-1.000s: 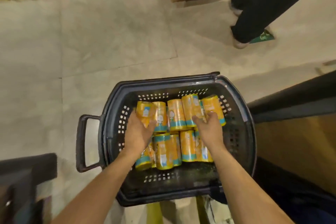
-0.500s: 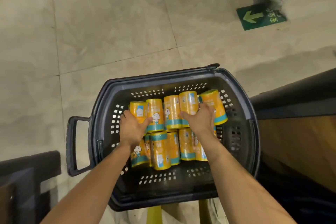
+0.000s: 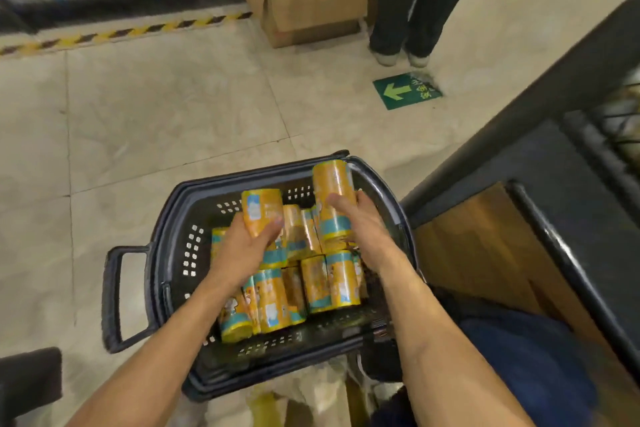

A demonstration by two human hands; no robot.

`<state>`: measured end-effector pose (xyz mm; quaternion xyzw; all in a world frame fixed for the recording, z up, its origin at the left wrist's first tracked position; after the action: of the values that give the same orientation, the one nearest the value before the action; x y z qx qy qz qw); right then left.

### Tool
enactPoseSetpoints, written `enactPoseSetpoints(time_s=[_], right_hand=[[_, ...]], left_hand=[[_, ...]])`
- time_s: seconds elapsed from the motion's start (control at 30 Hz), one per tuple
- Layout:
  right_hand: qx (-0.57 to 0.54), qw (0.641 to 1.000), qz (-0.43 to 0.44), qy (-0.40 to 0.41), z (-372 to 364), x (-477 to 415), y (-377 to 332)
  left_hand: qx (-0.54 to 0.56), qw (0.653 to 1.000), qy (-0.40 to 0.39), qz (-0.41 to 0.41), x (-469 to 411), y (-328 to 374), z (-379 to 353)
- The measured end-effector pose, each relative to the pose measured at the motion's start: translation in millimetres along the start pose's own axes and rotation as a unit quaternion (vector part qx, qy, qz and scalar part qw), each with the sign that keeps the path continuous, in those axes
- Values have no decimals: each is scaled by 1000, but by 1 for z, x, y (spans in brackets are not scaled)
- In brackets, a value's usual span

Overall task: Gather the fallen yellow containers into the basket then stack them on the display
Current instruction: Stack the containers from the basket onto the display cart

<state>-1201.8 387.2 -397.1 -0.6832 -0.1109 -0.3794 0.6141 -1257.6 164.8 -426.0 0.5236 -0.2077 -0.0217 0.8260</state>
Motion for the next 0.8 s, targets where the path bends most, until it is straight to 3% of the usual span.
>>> enactPoseSetpoints(time_s=[0.23, 0.43, 0.67, 0.8], right_hand=[[44, 988, 123, 87, 60, 121, -59], [37, 948, 242, 205, 132, 271, -116], [29, 873, 330, 358, 234, 453, -133], [-3, 811, 344, 472, 308, 534, -108]], left_hand=[[85, 989, -27, -117, 48, 113, -1], [102, 964, -80, -233, 127, 246, -29], [119, 886, -185, -408, 232, 395, -111], [92, 833, -198, -509, 289, 468, -170]])
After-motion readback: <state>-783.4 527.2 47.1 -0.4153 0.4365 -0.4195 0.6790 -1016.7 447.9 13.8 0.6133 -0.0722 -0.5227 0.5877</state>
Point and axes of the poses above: each hand's wrist, its own x-axis away from the middle knuckle, its own z-axis out of the back of the hand, y = z × x, the point moved 3 cm from there along -x, towards the middle knuckle, and after that the axes turned 7 degrees about -z, right-handed, at the moved point
